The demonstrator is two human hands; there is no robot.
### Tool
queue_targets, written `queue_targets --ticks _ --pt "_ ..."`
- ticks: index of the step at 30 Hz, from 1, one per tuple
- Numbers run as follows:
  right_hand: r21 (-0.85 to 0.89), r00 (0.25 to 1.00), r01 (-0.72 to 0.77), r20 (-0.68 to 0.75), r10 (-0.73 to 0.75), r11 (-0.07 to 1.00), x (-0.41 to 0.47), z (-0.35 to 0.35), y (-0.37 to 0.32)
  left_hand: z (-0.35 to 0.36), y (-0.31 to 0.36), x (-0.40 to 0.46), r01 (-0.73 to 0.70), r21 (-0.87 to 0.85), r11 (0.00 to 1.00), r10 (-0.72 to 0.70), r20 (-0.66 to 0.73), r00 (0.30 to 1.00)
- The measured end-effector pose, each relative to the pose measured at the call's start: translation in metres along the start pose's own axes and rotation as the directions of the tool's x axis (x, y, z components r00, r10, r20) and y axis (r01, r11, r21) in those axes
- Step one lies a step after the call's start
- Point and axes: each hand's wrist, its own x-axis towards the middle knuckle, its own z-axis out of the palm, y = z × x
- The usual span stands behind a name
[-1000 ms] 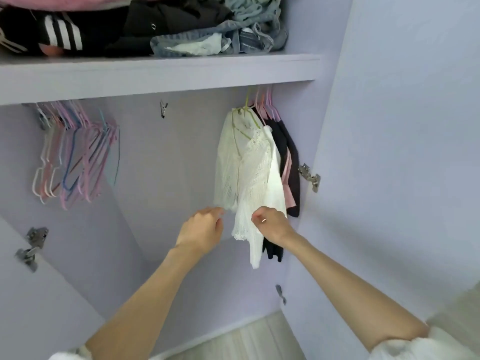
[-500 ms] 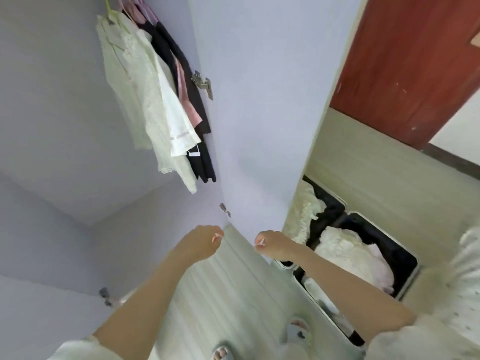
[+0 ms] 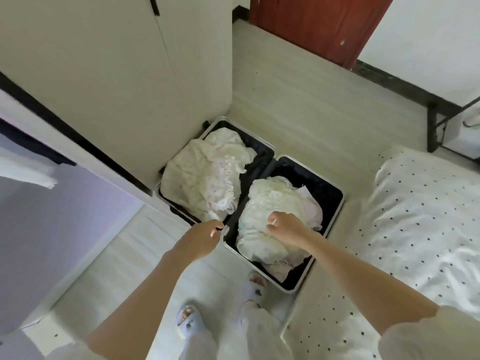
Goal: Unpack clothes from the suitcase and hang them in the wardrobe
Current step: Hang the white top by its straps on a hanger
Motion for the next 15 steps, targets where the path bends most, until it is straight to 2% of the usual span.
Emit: queue_targets --ticks 6,11,15 --pt "0.055 0.996 -0.086 -0.034 0.088 0.995 0.113 0.014 0.073 0.061 -0.025 0.117 0.000 0.065 0.998 -0.001 0.014 1.000" --pt "0.015 0.978 -0.200 -0.056 0.201 0.980 0.239 0.079 0.146 0.145 -0.091 0.236 0.043 0.188 0.981 -0.061 0.090 0.994" --pt "0.002 0.969 -0.220 -0.114 0.218 0.976 0.335 0.134 0.188 0.211 -0.149 0.323 0.058 0.248 0.967 -0.083 0.090 0.992"
